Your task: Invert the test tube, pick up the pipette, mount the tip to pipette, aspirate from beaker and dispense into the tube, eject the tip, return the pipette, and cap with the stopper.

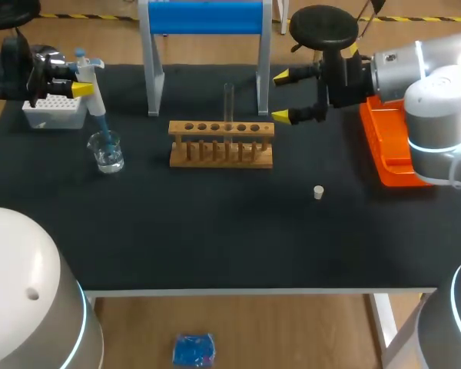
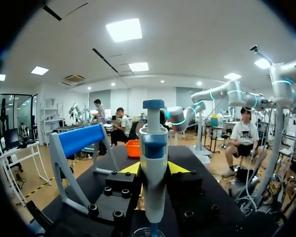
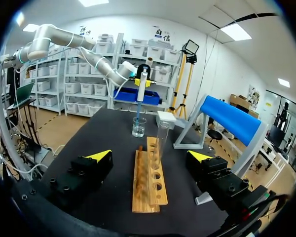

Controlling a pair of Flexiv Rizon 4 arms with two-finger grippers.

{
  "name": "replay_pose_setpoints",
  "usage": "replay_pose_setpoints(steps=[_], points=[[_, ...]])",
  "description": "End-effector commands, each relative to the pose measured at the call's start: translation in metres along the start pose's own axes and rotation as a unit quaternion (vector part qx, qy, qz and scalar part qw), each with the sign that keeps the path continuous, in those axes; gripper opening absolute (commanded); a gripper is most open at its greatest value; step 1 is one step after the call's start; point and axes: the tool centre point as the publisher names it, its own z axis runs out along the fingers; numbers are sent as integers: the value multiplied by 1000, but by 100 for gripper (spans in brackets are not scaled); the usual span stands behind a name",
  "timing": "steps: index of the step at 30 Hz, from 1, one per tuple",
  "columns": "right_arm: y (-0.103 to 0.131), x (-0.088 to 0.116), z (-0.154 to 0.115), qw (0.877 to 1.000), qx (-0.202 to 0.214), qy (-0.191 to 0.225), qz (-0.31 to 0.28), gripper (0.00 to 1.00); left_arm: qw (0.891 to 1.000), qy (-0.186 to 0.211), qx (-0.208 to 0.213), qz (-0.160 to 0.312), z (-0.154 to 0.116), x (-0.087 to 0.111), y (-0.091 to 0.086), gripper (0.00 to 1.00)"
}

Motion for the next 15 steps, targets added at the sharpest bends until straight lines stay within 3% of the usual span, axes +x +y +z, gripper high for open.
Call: replay_pose_setpoints(steps=[1,7,15], points=[[0,0,0,1000,0,0,0,100,1000,1,-1,0,-1,0,-1,0],[0,0,0,1000,0,0,0,100,1000,1,-2,-1,-1,0,-2,0],[0,0,0,1000,0,0,0,100,1000,6,-11,13,-2,-1,-17,0]])
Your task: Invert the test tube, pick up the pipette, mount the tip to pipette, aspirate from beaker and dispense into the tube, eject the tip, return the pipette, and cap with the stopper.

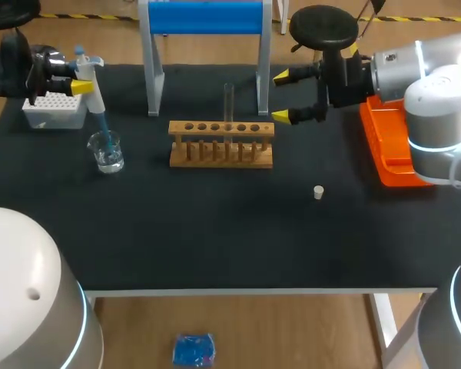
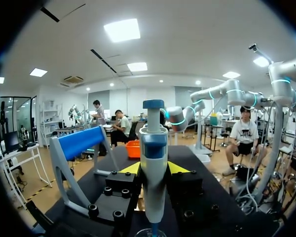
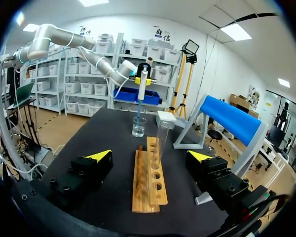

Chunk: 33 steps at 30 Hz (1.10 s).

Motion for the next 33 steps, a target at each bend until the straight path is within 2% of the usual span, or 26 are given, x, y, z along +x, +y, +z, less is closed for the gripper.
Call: replay_pose_setpoints(steps=[1,17,33], points=[[0,0,0,1000,0,0,0,100,1000,3,-10,1,-2,-1,-10,0],[0,0,0,1000,0,0,0,100,999,5,-44,28,-4,-7,-60,0],[0,0,0,1000,0,0,0,100,997,4,-68,47,4,-2,-106,0]])
